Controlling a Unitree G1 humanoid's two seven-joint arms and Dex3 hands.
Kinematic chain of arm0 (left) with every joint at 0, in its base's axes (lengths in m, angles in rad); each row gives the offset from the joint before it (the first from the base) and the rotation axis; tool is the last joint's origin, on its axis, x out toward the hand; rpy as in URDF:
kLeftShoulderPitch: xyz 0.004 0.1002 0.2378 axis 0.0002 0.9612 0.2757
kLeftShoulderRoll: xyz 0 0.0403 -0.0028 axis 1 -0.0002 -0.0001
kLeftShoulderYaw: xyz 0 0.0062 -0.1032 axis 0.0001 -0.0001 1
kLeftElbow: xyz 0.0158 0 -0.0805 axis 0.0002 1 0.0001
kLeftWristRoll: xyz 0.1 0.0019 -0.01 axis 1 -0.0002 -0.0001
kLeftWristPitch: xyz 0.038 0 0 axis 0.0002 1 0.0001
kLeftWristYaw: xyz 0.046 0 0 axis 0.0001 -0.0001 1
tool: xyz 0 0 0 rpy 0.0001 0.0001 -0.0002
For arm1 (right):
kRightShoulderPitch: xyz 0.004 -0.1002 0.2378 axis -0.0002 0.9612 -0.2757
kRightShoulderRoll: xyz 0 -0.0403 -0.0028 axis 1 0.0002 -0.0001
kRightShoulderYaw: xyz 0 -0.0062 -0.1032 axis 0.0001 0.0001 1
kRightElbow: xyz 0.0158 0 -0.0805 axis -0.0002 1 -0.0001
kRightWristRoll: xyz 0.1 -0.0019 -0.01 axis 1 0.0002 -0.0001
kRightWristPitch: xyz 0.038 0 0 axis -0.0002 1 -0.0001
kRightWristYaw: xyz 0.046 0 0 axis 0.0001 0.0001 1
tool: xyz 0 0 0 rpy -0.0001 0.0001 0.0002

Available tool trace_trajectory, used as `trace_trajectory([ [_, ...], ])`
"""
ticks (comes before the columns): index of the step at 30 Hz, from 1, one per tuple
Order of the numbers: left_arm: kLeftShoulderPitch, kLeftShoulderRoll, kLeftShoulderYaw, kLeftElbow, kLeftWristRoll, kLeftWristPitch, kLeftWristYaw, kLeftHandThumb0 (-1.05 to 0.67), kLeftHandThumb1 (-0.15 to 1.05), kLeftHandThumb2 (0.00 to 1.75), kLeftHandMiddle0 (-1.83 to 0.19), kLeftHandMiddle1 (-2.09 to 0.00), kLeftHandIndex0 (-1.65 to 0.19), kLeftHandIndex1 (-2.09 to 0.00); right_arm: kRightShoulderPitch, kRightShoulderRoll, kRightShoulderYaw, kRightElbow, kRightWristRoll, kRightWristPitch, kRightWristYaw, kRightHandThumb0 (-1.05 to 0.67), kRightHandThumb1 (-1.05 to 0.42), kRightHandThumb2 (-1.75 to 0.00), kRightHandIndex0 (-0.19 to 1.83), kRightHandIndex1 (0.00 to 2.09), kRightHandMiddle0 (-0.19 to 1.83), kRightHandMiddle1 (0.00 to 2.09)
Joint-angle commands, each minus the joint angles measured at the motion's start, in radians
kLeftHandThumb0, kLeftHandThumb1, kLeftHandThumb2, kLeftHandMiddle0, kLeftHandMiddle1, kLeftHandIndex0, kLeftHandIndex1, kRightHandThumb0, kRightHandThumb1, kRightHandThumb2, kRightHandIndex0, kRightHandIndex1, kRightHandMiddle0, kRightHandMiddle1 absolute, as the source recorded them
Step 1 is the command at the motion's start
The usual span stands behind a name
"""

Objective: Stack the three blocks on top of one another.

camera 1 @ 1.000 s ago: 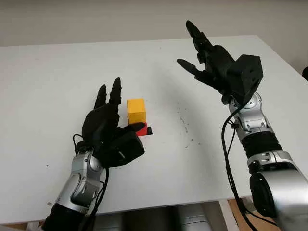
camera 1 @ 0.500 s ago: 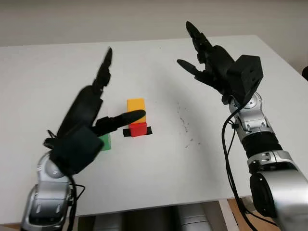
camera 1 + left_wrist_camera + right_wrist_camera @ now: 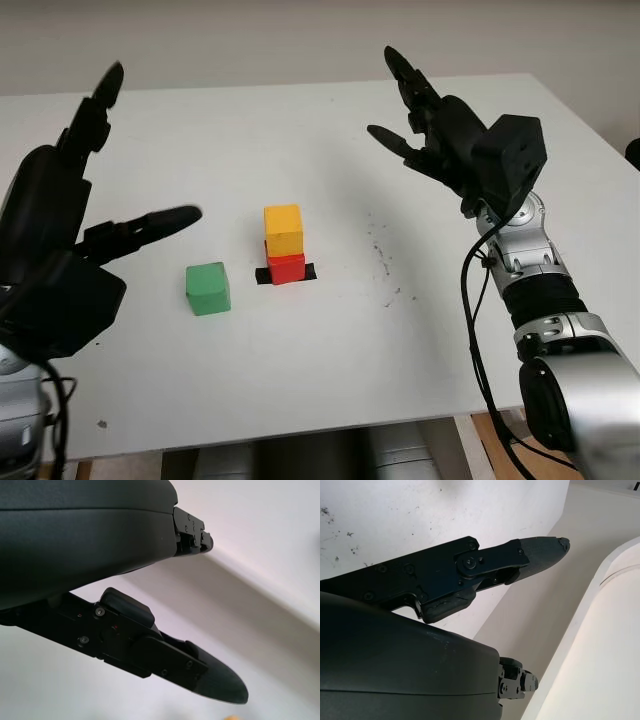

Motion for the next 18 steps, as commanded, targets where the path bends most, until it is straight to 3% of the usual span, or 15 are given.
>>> trace_trajectory([
  [1,0.035,0.035,-0.001,0.006,0.019,0.003,-0.028,-0.91,0.92,0.05,-0.01,-0.05,-0.18,-0.1,-0.014,-0.008,-0.005,-0.005,0.002,-0.001,-0.001,-0.79,-1.05,-0.18,-0.19,0.05,-0.02,0.04],
  [9,0.068,0.093,-0.083,0.093,0.066,-0.02,-0.103,-0.94,0.94,0.06,0.06,-0.03,-0.16,-0.06,-0.024,-0.013,-0.002,-0.002,-0.008,-0.004,-0.012,-0.8,-1.05,-0.18,-0.16,0.06,0.01,0.06],
  [18,0.029,0.101,-0.168,0.156,0.087,-0.04,-0.113,-0.97,0.94,0.06,0.11,-0.04,-0.09,-0.03,-0.028,-0.018,0.0,0.006,-0.018,-0.012,-0.014,-0.8,-1.05,-0.2,-0.17,0.06,0.0,0.05],
])
